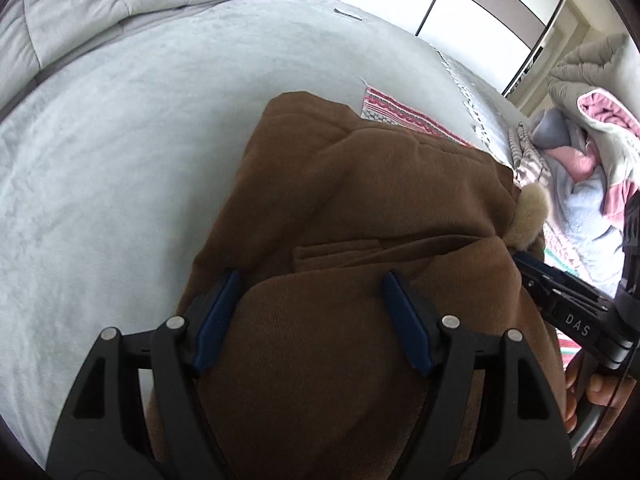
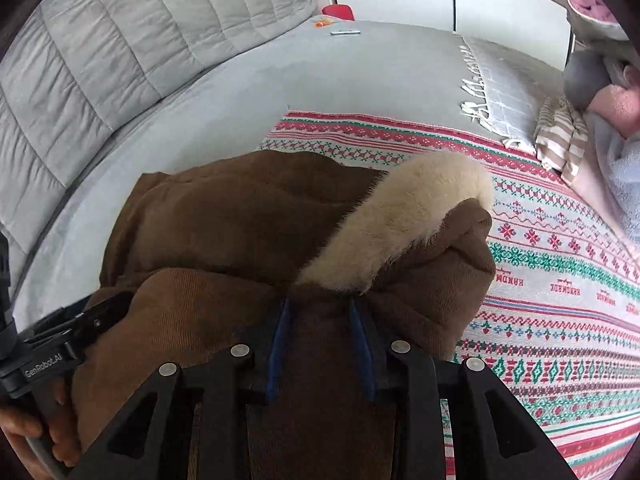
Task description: Fold large clothes
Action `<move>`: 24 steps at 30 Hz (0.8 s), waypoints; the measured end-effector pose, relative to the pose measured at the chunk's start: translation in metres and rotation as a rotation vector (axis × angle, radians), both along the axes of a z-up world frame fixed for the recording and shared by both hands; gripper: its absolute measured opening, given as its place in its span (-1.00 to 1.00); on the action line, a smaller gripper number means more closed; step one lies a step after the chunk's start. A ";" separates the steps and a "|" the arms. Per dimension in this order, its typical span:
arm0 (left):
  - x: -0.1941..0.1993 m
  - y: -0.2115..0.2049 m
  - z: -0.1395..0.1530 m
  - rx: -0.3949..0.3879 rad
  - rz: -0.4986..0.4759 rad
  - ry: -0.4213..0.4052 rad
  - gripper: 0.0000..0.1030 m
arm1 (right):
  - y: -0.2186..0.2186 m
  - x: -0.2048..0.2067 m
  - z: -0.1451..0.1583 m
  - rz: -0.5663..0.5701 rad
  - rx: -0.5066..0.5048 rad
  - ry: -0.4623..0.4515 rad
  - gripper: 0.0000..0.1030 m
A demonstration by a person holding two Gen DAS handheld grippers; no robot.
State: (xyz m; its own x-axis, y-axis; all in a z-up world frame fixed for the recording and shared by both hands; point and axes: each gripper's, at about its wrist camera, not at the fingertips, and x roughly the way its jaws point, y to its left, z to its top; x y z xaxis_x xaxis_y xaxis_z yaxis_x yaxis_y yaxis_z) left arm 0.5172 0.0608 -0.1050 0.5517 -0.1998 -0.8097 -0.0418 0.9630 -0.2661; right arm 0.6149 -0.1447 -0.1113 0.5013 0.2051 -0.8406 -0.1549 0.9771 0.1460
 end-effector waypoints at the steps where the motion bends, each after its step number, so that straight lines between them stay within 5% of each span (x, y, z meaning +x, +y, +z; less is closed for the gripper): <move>1: -0.001 0.000 0.001 -0.006 0.000 -0.002 0.46 | -0.001 -0.002 0.000 -0.003 0.001 -0.001 -0.41; 9: -0.027 0.043 0.038 -0.114 0.034 0.016 0.46 | 0.013 -0.022 0.031 0.003 -0.174 -0.040 -0.27; 12: -0.060 0.068 0.055 -0.131 0.041 -0.003 0.46 | -0.008 -0.061 0.060 -0.032 -0.016 -0.052 -0.01; 17: -0.120 0.100 0.060 -0.192 0.087 0.052 0.46 | -0.003 -0.138 0.080 0.051 -0.044 -0.117 0.14; 24: -0.185 0.099 0.046 -0.288 0.122 0.105 0.56 | -0.027 -0.220 0.072 0.045 0.075 -0.081 0.25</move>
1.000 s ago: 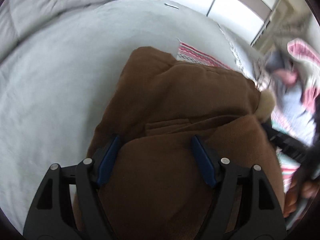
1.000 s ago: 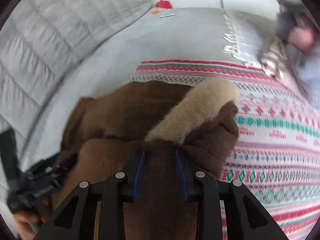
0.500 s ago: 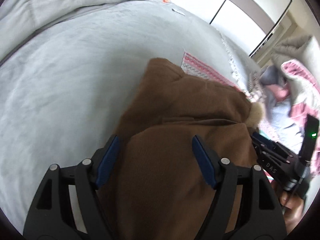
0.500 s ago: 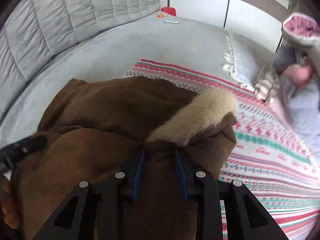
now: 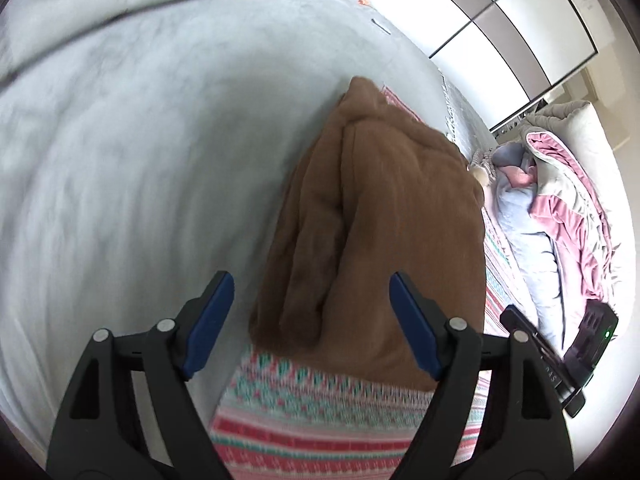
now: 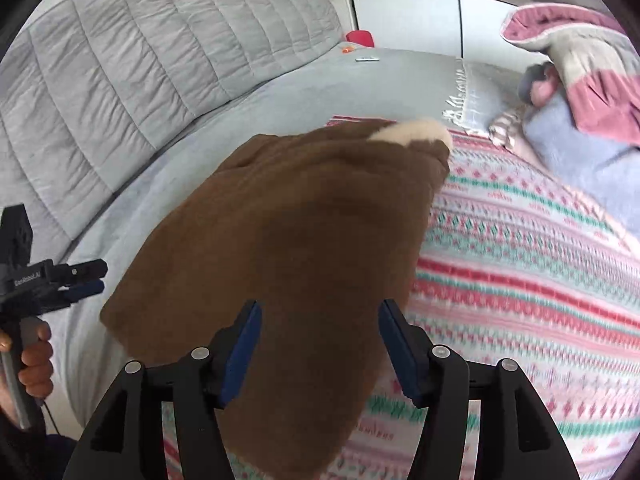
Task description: Fold large clothes
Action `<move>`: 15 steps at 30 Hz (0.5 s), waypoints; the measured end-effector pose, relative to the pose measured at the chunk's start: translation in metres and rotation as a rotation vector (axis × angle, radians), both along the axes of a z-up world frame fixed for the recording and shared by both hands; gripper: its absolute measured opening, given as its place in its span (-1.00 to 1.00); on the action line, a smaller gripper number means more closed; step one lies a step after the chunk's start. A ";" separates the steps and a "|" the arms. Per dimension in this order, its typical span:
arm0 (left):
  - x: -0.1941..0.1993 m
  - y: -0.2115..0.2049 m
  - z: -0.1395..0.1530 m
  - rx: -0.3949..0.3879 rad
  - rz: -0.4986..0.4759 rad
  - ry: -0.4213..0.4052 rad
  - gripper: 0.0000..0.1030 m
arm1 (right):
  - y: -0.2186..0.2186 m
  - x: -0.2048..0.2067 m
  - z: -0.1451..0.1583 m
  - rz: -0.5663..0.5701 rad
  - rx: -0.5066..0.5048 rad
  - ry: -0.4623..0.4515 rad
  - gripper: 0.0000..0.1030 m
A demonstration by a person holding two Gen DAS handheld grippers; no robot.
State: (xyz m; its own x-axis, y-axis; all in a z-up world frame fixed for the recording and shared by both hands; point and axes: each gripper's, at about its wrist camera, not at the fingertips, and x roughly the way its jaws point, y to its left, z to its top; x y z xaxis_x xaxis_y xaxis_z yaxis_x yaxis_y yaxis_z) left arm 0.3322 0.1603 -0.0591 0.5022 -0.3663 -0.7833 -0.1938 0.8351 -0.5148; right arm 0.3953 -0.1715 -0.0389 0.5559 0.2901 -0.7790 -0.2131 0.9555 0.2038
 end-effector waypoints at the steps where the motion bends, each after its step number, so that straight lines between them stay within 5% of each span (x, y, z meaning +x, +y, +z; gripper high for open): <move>1: -0.003 0.000 -0.004 -0.013 0.002 0.005 0.56 | 0.002 -0.007 0.000 0.001 -0.002 -0.002 0.26; 8: -0.002 0.001 -0.041 0.049 0.016 0.033 0.58 | 0.041 -0.025 -0.024 0.088 -0.141 0.028 0.24; 15: 0.003 -0.002 -0.048 0.057 -0.021 0.022 0.58 | 0.032 -0.021 -0.057 0.008 -0.106 0.047 0.44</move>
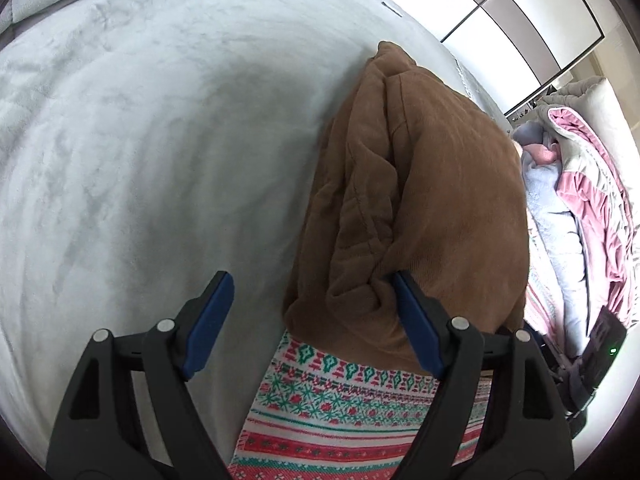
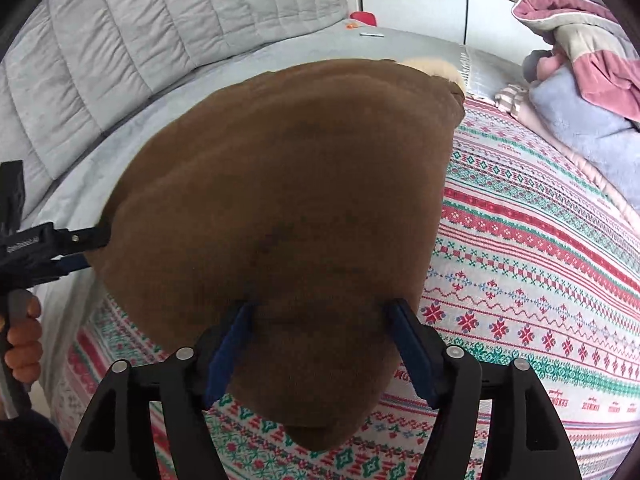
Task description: Fold large clothes
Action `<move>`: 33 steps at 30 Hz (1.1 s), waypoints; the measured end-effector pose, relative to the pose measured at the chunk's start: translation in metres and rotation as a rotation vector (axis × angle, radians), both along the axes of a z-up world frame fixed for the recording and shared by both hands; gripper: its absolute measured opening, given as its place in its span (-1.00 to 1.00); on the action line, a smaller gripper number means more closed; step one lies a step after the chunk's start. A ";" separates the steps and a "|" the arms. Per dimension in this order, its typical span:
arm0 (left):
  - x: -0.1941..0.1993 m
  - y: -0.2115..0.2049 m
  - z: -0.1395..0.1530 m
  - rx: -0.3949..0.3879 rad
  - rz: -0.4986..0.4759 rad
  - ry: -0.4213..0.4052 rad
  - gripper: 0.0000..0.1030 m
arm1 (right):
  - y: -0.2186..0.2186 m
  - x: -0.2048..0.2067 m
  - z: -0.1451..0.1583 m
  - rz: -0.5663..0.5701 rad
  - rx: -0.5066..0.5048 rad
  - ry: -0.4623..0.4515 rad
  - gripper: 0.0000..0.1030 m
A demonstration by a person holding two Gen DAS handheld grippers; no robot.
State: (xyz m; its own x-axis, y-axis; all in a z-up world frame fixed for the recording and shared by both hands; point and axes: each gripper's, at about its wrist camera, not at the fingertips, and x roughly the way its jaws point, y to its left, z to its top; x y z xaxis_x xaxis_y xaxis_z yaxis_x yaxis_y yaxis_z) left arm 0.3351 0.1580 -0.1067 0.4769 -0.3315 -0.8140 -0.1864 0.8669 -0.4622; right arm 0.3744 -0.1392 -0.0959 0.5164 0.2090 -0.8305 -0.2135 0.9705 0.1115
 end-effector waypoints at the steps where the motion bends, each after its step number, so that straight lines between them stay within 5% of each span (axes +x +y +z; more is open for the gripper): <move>1: -0.001 0.002 0.002 -0.023 0.000 0.000 0.58 | -0.001 0.000 -0.002 -0.005 0.015 0.005 0.45; 5: -0.019 0.010 0.013 -0.118 -0.017 -0.022 0.57 | -0.006 0.000 -0.005 -0.015 0.042 0.000 0.46; 10: -0.024 -0.012 0.009 -0.049 -0.097 -0.004 0.60 | -0.010 -0.005 -0.009 -0.063 0.092 -0.006 0.52; 16: -0.012 -0.011 -0.008 -0.120 -0.083 0.063 0.76 | -0.019 -0.013 -0.013 -0.097 0.152 -0.003 0.56; 22: 0.001 -0.021 -0.010 -0.100 -0.088 0.047 0.76 | -0.020 -0.017 -0.015 -0.105 0.171 -0.008 0.57; 28: 0.001 -0.038 -0.002 0.015 -0.071 -0.019 0.39 | -0.037 -0.012 -0.028 -0.125 0.301 0.051 0.64; 33: 0.005 -0.032 -0.006 -0.032 -0.058 -0.002 0.40 | -0.061 -0.007 -0.036 -0.122 0.479 0.087 0.78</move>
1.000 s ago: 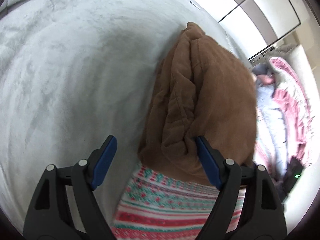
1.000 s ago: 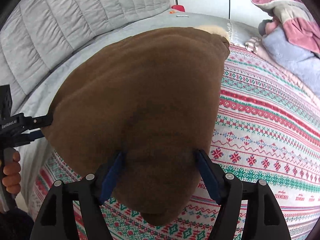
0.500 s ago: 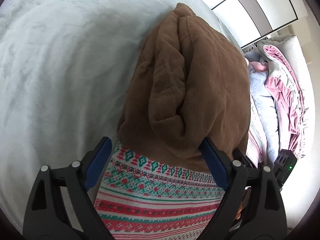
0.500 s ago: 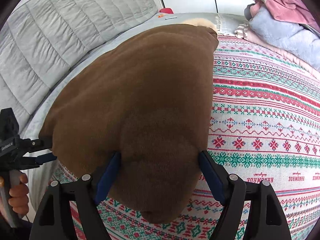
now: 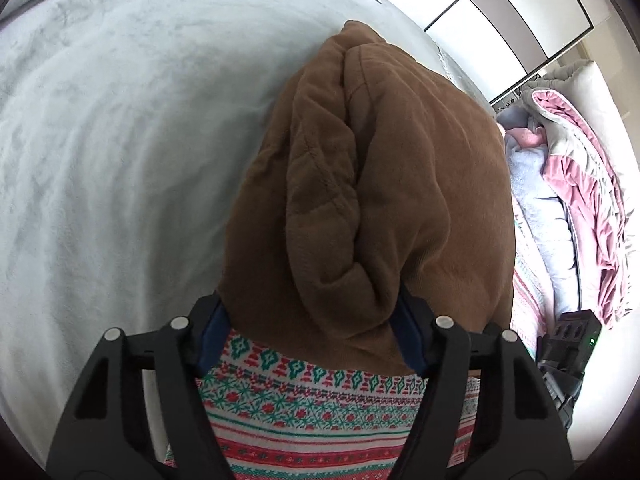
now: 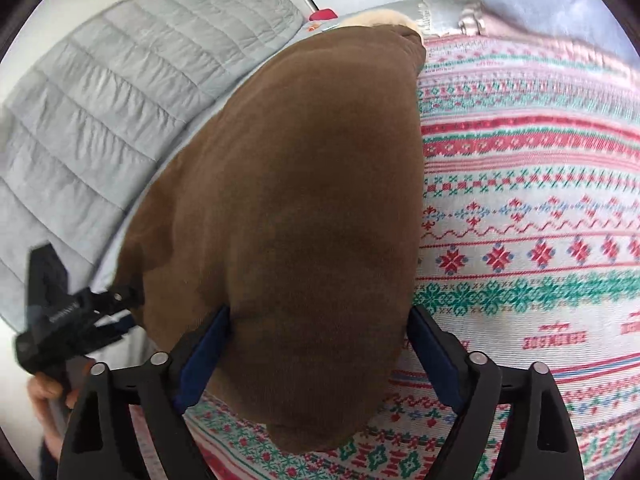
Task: Fold large clothes
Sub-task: 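Grasp the coat bundle by the fur collar with the right tool while the left tool grasps its base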
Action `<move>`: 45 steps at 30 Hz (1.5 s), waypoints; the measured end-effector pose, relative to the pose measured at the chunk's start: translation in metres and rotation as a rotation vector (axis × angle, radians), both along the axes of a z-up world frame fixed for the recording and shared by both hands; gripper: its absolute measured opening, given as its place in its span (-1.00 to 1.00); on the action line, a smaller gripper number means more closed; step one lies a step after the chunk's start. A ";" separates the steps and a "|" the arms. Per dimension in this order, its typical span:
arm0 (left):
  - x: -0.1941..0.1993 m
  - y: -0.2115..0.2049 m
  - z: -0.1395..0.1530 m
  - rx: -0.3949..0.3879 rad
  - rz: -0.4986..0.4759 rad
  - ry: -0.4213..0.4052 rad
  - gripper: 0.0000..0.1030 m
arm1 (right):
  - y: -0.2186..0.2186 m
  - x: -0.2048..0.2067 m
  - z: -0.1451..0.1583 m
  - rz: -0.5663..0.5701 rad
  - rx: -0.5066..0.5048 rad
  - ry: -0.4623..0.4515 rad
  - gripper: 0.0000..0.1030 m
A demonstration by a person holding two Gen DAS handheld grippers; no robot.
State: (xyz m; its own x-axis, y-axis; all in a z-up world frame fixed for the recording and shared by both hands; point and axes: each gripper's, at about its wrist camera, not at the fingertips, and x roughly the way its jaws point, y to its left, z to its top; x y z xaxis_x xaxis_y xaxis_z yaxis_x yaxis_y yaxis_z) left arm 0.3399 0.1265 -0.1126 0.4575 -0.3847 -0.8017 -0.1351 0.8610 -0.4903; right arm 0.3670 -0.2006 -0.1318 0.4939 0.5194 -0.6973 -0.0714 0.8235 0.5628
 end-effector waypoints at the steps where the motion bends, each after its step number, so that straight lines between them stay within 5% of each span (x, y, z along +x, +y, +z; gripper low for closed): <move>1: 0.000 0.000 0.000 -0.004 0.001 -0.001 0.45 | -0.006 0.003 0.000 0.013 0.035 0.010 0.79; 6: 0.001 0.000 -0.003 -0.007 0.004 -0.003 0.52 | -0.043 0.026 0.021 -0.007 0.048 -0.051 0.80; 15: 0.001 -0.007 -0.003 0.016 0.015 -0.007 0.54 | -0.115 0.149 0.000 -0.139 0.353 0.058 0.81; 21: 0.003 -0.009 -0.004 0.019 0.006 -0.012 0.56 | -0.124 0.216 -0.015 -0.135 0.366 0.081 0.81; 28: 0.006 -0.011 -0.004 0.024 0.001 -0.005 0.56 | -0.106 0.227 -0.023 -0.098 0.356 -0.004 0.92; 35: 0.010 -0.010 -0.005 0.019 0.001 -0.003 0.58 | -0.084 0.238 -0.016 -0.101 0.282 -0.009 0.92; 38: 0.011 -0.012 -0.005 0.028 -0.002 -0.006 0.58 | -0.072 0.240 -0.010 -0.074 0.218 -0.013 0.70; 45: 0.015 -0.026 0.003 0.108 -0.005 -0.029 0.38 | -0.025 0.237 0.023 -0.042 -0.149 -0.062 0.27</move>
State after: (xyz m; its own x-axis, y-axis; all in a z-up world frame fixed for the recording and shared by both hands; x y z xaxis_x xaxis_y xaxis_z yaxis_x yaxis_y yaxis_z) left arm 0.3554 0.1007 -0.1092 0.4791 -0.2992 -0.8252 -0.1174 0.9098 -0.3981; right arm 0.6041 -0.2253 -0.1087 0.5579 0.3908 -0.7321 -0.0662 0.9003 0.4302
